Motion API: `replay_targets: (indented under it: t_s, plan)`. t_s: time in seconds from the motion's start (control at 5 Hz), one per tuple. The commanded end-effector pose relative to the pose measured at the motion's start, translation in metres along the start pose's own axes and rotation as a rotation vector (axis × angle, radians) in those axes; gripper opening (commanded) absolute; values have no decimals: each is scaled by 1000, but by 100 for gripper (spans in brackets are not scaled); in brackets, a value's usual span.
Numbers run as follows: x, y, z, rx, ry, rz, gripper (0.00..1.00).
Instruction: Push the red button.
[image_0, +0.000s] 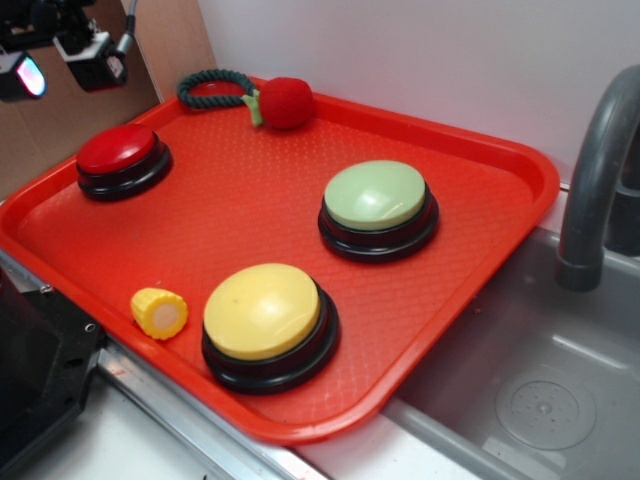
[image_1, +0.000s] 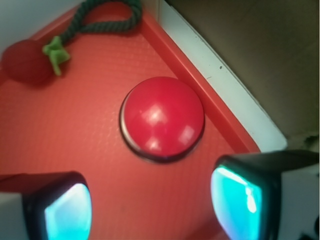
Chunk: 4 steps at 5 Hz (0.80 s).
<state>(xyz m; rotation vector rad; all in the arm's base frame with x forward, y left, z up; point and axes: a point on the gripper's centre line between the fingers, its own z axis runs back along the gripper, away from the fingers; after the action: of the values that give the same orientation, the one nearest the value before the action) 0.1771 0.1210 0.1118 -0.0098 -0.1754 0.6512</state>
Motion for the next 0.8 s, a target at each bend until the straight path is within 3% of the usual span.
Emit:
replay_targets:
  t_s: [0.0, 0.6]
  plan:
    - [21, 14, -37, 64, -14, 3, 100]
    - [22, 14, -62, 117, 43, -46, 100]
